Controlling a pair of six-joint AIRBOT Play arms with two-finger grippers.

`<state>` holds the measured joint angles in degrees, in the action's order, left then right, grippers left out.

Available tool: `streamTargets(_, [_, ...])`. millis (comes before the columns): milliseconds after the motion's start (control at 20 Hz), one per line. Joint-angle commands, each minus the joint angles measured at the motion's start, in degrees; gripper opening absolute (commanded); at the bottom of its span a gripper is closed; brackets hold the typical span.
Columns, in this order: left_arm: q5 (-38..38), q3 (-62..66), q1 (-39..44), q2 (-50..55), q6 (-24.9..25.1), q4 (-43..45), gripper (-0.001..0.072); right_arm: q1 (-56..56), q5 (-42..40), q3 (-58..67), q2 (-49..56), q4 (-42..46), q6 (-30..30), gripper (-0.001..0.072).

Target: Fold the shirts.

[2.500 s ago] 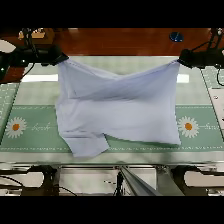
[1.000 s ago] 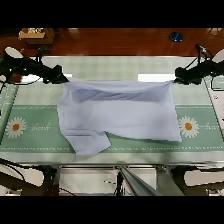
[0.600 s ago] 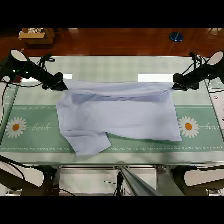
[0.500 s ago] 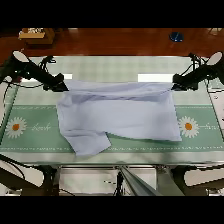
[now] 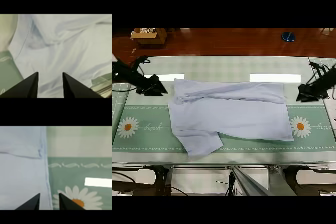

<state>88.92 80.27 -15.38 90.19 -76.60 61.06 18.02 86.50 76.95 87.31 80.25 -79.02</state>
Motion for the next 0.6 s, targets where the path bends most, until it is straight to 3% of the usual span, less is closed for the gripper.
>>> streamTargets(0, [-3.26, -17.59, -3.15, -12.5, 1.99, 2.4, 0.0395, 6.8, -1.49, -12.68, -8.04, -2.08, 2.32, 0.0426])
streamTargets(150, [-4.94, -34.16, -5.27, -21.92, 5.9, 1.75, 0.0403, 13.7, -6.62, -22.43, -14.86, -8.87, 7.52, 0.0481])
streamTargets(300, [-5.38, -44.28, -9.18, -26.99, 9.09, -0.31, 0.0406, 19.12, -10.86, -26.75, -19.06, -18.84, 12.5, 0.0481])
streamTargets(350, [-5.4, -46.16, -10.36, -27.19, 10.8, -2.4, 0.045, 19.87, -11.13, -27.1, -19.54, -20.98, 13.53, 0.0481])
streamTargets(450, [-7.56, -48.87, -11.28, -26.91, 12.59, -5.38, 0.0637, 20.09, -11.17, -27.1, -19.56, -22.77, 13.81, 0.0481])
streamTargets(550, [-10.49, -50.95, -11.21, -26.49, 12.76, -7.06, 0.0642, 20.09, -10.91, -27.1, -19.56, -24.2, 13.79, 0.048])
